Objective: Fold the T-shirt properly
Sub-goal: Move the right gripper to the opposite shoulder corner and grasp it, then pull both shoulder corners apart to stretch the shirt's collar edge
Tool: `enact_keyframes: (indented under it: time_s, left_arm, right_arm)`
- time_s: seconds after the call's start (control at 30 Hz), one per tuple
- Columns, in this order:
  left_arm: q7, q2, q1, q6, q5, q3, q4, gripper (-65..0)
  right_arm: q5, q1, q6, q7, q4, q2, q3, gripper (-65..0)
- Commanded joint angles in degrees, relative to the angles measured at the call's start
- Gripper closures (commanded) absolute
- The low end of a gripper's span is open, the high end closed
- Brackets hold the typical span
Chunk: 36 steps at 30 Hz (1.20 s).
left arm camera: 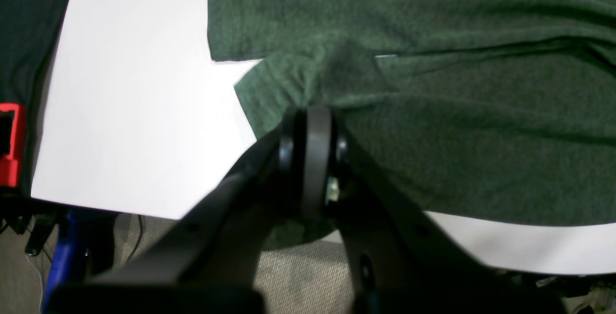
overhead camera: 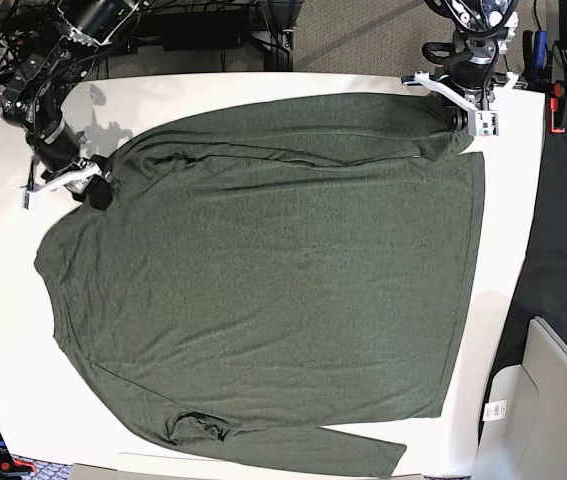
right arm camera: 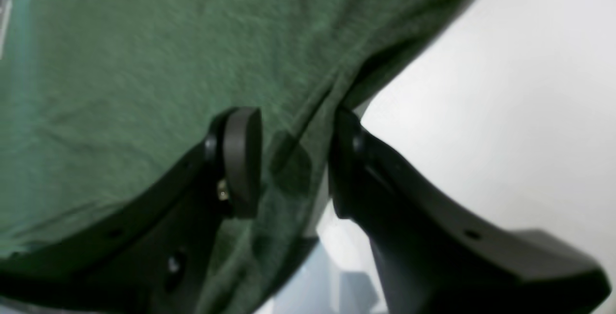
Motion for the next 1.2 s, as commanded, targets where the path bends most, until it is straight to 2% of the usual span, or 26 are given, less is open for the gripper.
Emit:
enact_keyframes:
  time_s: [0.0, 0.1, 0.13, 0.33, 0.43, 0.6, 0.77, 0.97, 1.1, 1.17]
  left_arm:
    - [-1.24, -0.25, 0.24, 0.10, 0.07, -0.07, 0.77, -0.1]
    - [-1.24, -0.25, 0.24, 0.10, 0.07, -0.07, 0.77, -0.1]
    - [-1.24, -0.25, 0.24, 0.10, 0.07, -0.07, 0.77, -0.1]
    - [-1.24, -0.43, 0.24, 0.10, 0.07, -0.51, 1.03, -0.1]
    - [-1.68, -2.01, 0.59, 0.10, 0.07, -0.51, 1.12, -0.1]
    - [-2.03, -3.86, 2.08, 0.10, 0.07, -0.69, 1.21, -0.1]
    - [-7.22, -4.03, 3.22, 0.10, 0.07, -0.69, 1.21, 0.0]
    - [-10.12, -4.03, 0.85, 0.10, 0.07, -0.69, 1.65, 0.0]
    - [-9.68, -4.03, -4.95, 0.10, 0.07, -0.42, 1.47, 0.0]
    - [-7.66, -3.95, -8.03, 0.10, 0.07, -0.25, 1.47, 0.0]
  right_arm:
    - [-6.50, -0.75, -2.17, -7.39, -2.27, -0.72, -0.26, -19.7]
    - [-6.41, -0.40, -2.17, -7.39, -3.50, -0.72, -0.26, -3.1]
    - [-6.41, -0.40, -2.17, -7.48, -3.41, -0.72, -0.26, 0.0]
    - [-2.98, -3.30, -2.08, -10.03, 0.28, -0.36, 1.49, -0.6]
    - [-1.58, -5.94, -1.64, -11.88, 2.83, -0.10, 2.37, -0.6]
    - [2.29, -11.92, 2.85, -12.05, 8.02, 1.39, 2.73, -0.5]
    - [5.98, -15.87, 3.11, -11.79, 15.49, 2.71, 3.69, -0.5]
    - [6.42, -14.29, 3.20, -11.52, 20.68, 2.98, 6.42, -0.5]
    - [6.25, -11.92, 3.20, -11.52, 20.41, 3.68, 6.42, -0.5]
    - [5.98, -11.04, 3.20, -11.52, 20.41, 3.59, 6.42, -0.5]
